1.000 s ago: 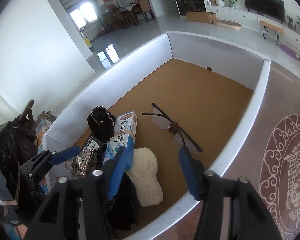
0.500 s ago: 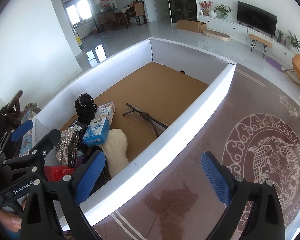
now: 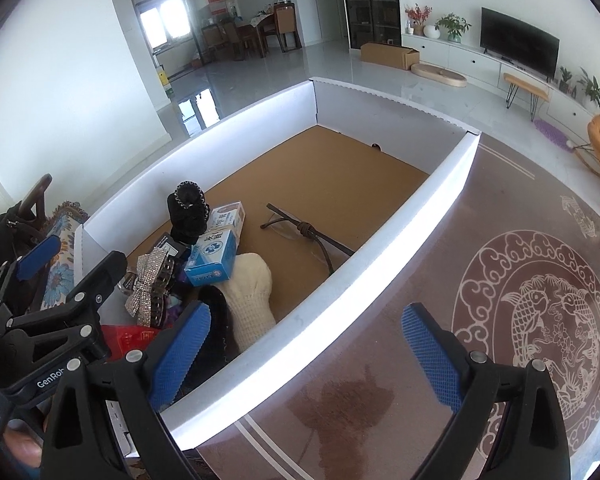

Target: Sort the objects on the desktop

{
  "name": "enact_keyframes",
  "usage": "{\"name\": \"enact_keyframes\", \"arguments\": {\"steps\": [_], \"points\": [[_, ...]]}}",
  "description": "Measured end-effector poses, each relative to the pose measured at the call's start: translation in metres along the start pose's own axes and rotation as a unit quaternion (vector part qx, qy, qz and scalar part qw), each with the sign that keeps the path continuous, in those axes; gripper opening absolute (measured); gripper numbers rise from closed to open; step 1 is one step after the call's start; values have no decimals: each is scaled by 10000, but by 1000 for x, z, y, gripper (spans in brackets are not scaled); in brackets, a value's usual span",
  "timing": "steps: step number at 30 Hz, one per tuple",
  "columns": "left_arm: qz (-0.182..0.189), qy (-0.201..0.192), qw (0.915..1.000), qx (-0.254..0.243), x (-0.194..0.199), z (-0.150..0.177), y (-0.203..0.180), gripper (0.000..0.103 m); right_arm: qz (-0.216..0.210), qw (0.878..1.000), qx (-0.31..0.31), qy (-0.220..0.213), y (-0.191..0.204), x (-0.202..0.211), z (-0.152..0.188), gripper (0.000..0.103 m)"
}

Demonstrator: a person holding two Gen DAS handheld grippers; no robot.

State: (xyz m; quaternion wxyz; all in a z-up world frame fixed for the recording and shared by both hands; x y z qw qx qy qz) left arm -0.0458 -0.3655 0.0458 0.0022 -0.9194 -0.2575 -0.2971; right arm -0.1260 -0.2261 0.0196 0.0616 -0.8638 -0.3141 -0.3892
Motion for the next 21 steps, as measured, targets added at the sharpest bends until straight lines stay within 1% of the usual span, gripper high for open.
{"name": "enact_keyframes", "arguments": {"steps": [2,4,6,9,11,16,19,21], "points": [[-53,160,9999,22,-2,4,5,103,5,9999,93,-59,6,4,-3,97],[-150,353,9992,149,-5,8,13,103,19,9998,194,-94,11,6,-6,97],[-114,397,9988,276,-5,10,20,103,42,9995,294,-116,15,7,-9,97],[-124,277,9989,350,-1,7,27,103,42,9992,376,-124,18,7,-10,97],[-55,185,9991,377,3,3,29,103,37,9992,378,-115,19,6,-9,97],[367,180,9973,616,8,-2,27,103,39,9993,347,-96,19,3,-8,97],[304,-60,9960,836,14,-7,33,103,38,9994,335,-102,19,3,-9,97],[187,-148,9963,821,17,-9,35,103,35,9993,340,-124,19,4,-11,97]]}}
Point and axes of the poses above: each gripper's, at about its wrist camera, not at the fingertips, and x roughly against the way its jaws point, y to its left, z to its underside, the point moved 9 cm from there along -x, roughly the way its jaws point, and after that the axes turned 7 degrees about -y, right-handed, at the moved point
